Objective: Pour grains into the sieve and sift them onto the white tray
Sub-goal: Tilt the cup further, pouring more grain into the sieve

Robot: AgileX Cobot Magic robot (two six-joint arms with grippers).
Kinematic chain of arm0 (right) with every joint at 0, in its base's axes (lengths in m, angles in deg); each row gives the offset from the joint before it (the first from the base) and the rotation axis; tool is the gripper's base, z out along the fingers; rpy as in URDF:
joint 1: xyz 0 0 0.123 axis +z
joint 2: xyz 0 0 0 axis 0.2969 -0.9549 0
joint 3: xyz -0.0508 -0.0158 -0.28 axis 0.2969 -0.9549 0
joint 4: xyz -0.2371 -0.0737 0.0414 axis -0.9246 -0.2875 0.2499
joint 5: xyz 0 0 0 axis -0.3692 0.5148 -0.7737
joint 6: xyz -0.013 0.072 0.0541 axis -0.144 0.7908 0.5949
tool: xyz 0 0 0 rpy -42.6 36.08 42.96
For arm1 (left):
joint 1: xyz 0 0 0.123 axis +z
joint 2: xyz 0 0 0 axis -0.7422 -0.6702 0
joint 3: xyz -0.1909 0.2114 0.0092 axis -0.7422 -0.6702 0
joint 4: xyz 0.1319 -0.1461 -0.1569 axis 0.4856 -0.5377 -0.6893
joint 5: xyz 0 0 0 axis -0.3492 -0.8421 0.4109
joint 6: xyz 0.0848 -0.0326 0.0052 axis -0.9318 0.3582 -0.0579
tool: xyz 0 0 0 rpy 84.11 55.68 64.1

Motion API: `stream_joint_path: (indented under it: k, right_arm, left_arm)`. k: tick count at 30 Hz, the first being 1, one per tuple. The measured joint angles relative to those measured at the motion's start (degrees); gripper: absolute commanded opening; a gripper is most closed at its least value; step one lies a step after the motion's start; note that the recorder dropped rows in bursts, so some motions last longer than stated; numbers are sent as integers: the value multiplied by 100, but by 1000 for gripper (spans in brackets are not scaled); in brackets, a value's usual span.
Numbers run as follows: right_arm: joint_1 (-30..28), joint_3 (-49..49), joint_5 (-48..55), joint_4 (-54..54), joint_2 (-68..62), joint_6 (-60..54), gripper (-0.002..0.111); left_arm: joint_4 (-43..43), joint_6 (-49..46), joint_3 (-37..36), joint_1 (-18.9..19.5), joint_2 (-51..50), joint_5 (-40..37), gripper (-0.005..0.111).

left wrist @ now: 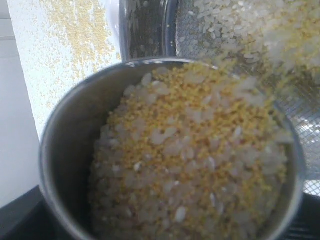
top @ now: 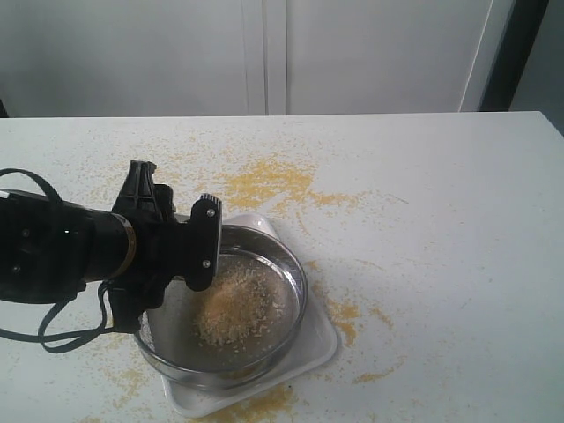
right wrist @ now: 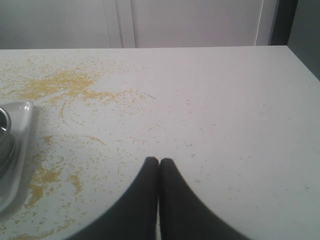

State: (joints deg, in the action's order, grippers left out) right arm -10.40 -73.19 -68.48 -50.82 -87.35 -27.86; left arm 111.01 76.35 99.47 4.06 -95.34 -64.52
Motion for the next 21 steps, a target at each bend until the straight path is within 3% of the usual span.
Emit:
stream_joint_path:
  k: [10, 21]
  right_arm:
    - [0, 0, 0, 0, 0, 0, 0]
    - [0, 0, 0, 0, 0, 0, 0]
  left_arm:
    - [0, 0, 0, 0, 0, -37, 0]
    - [143, -37, 14, -342, 54, -427, 0]
